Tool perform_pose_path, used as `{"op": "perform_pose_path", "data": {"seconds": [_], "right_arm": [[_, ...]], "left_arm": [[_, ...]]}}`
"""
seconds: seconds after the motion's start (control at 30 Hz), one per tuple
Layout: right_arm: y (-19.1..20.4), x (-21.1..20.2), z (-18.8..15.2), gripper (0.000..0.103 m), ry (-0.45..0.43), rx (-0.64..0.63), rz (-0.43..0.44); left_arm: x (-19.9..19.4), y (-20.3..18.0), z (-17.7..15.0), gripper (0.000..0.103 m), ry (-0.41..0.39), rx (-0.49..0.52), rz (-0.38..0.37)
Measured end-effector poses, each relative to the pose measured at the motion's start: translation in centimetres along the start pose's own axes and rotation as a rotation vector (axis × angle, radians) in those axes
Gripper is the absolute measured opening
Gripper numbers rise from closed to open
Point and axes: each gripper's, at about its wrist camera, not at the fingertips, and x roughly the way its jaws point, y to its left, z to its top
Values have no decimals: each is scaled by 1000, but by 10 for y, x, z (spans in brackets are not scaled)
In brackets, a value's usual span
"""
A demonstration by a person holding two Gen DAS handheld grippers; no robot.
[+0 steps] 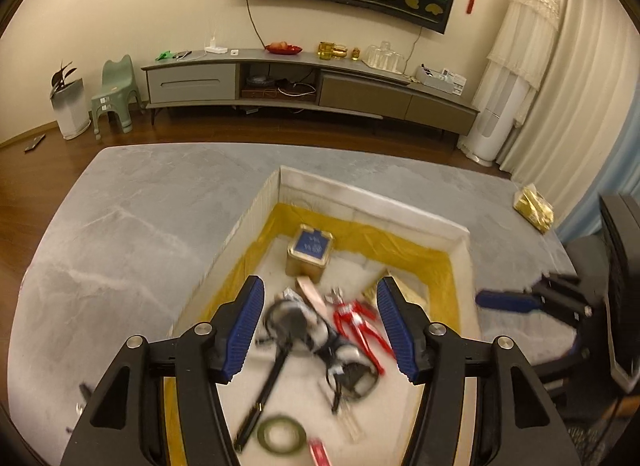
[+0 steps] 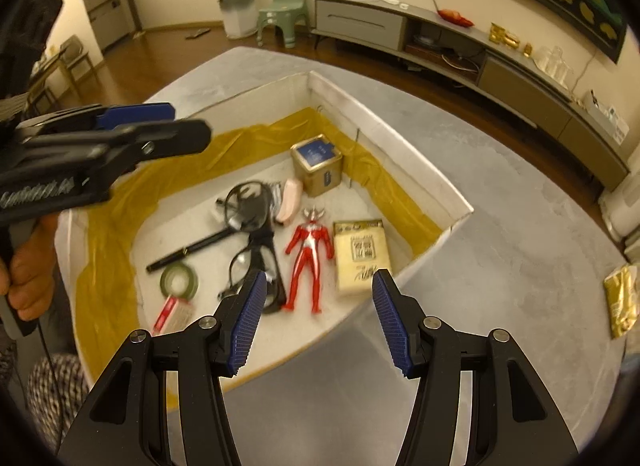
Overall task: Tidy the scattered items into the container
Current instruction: 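Open both tools to drop the tin and tissue pack into the box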
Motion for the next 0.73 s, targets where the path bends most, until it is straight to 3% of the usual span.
{"op": "perform_pose_path", "data": {"seconds": [0.13,0.4,0.73], "right_arm": [[20,-15,-14,59,23,-73,-34],[48,-37,-39,58,62,-130,23],[71,-52,-49,58,59,-134,71]], "left_arm": [[-30,-14,-29,60,-11,24,9],[-91,-32,-77,65,-83,22,40],[-122,-45,-111,65,-101,-2,30]]}}
